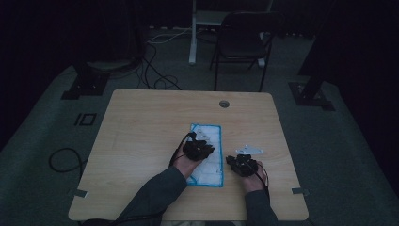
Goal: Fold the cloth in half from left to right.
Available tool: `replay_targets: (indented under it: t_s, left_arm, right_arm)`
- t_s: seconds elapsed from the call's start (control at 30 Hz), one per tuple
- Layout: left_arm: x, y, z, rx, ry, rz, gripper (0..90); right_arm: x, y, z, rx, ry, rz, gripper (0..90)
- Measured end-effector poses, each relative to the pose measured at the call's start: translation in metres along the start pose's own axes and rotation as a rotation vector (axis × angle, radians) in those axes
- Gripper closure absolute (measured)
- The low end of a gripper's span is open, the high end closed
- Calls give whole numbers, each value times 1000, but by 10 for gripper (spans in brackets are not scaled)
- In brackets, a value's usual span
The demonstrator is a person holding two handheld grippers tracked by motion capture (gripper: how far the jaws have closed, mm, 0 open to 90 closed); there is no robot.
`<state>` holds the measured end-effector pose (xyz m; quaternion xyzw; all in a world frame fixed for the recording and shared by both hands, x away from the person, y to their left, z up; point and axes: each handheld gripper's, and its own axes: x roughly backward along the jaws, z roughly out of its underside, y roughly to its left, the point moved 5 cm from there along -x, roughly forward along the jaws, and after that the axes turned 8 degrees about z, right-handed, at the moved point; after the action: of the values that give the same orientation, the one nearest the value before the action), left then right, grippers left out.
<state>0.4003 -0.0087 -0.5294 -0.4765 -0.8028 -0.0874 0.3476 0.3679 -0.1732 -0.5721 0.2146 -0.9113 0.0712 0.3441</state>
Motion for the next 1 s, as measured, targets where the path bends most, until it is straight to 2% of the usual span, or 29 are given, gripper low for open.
replay_targets:
  t_s: [0.23,0.43,0.7,1.0]
  left_arm:
    - [15,-2,0,4,-28,28,729]
    - [29,1,2,1,-49,9,728]
    - [48,19,23,50,-59,-27,723]
    - [54,38,54,121,-37,-67,749]
  right_arm:
    - [0,0,0,-1,-1,2,808]
    - [0,0,0,-3,-1,1,804]
    - [0,1,1,1,3,1,794]
    - [0,0,1,-4,1,4,789]
